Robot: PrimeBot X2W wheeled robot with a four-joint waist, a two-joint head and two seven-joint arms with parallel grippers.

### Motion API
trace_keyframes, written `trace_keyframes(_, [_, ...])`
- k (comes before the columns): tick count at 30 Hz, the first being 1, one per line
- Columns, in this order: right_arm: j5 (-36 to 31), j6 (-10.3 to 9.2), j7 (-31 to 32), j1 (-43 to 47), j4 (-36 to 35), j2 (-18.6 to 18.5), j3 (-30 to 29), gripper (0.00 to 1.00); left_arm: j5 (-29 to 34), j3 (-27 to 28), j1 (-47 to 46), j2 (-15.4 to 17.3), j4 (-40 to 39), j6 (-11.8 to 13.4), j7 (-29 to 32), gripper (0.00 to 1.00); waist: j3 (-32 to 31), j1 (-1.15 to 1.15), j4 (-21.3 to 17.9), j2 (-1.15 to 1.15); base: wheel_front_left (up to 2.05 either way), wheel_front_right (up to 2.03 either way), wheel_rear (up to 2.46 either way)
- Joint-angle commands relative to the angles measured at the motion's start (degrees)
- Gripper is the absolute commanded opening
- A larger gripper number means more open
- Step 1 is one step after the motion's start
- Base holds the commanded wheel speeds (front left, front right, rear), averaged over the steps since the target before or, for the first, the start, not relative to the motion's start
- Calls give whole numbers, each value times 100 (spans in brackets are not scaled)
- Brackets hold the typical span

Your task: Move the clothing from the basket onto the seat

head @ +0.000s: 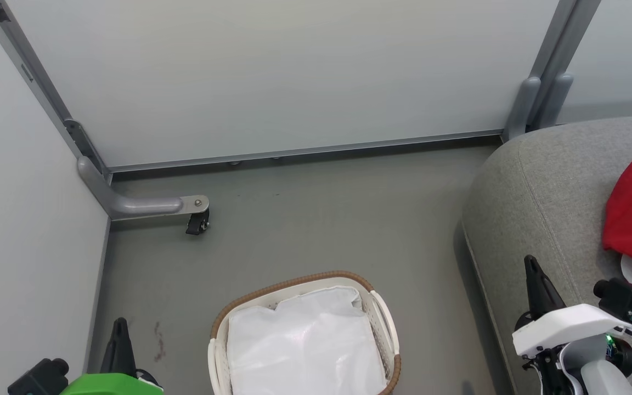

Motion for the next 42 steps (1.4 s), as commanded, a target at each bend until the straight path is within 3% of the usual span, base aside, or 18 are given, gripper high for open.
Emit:
trace_keyframes(1, [241, -2, 47, -17, -117, -38, -29, 0, -217, 28, -199, 30, -120, -8, 48, 0, -1, 0, 2, 0, 0, 0, 0])
trace_keyframes(42, [3275, -4, 812, 57, -433, -62, -187, 0, -2918, 182, -515, 50, -404, -20, 812, 0, -38, 0, 38, 0, 0, 0, 0])
